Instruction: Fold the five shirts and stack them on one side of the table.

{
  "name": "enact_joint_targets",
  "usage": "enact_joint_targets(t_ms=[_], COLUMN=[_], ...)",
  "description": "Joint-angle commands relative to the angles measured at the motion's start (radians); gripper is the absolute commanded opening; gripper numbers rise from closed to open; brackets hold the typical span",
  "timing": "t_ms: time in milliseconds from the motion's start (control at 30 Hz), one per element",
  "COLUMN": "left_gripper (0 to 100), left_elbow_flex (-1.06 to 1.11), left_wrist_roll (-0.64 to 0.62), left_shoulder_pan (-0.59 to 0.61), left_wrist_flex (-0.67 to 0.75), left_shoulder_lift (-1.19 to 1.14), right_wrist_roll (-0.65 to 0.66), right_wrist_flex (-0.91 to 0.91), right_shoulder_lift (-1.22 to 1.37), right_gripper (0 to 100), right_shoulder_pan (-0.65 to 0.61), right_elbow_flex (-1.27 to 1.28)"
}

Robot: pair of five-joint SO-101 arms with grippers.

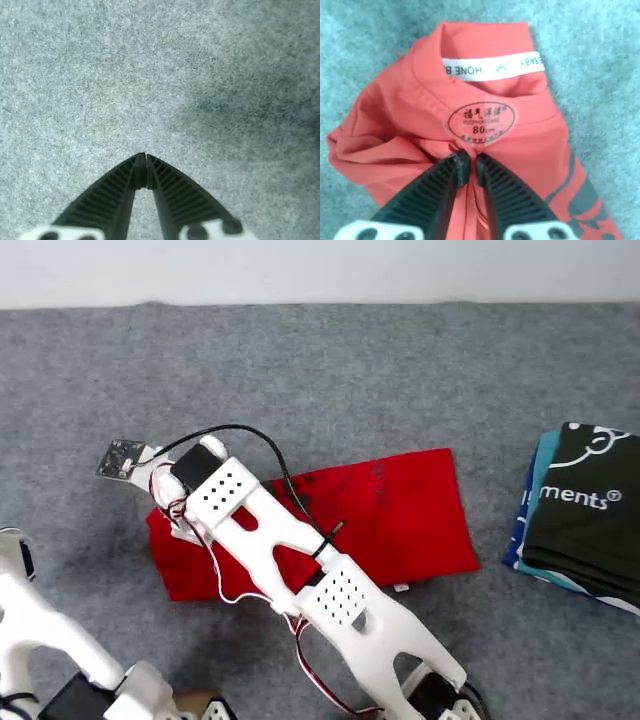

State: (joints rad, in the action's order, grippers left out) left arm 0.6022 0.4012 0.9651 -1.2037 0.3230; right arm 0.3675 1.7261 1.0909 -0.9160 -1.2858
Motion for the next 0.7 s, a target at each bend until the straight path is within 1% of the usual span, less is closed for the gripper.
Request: enact_joint_targets(t_ms=[0,67,267,433,567,667], left_gripper=[1,1,1,1,1,1], left_elbow_flex=[0.004,0.024,0.064,0.059,0.059,0.061], left_wrist_roll=[0.009,0.009,0.009,0.009,0.009,0.009], left_shoulder_pan=[-0.009,-0.009,-0.009,-0.009,-0.009,-0.009], left_wrist_flex=[0.021,0.040,0.061,0.061,0.061,0.061], left_shoulder_lift=[0.023,0.023,0.025,0.025,0.025,0.025], right_wrist_roll=[0.002,0.002,0.003,0.002,0.002,0.008], right_wrist_flex=[-0.038,-0.044,-0.036,-0.008,-0.015,-0.018], right_shoulder_lift=[-0.025,-0.028,-0.031,-0.028,-0.019,0.018], right_gripper=[16.2,18.3,18.3,17.9,10.4,6.3], right_shoulder_pan=[0.033,0.039,0.035,-0.038,-0.085,-0.096], right_elbow_flex=[-0.012,-0.015,-0.044,-0.049,-0.040,-0.041])
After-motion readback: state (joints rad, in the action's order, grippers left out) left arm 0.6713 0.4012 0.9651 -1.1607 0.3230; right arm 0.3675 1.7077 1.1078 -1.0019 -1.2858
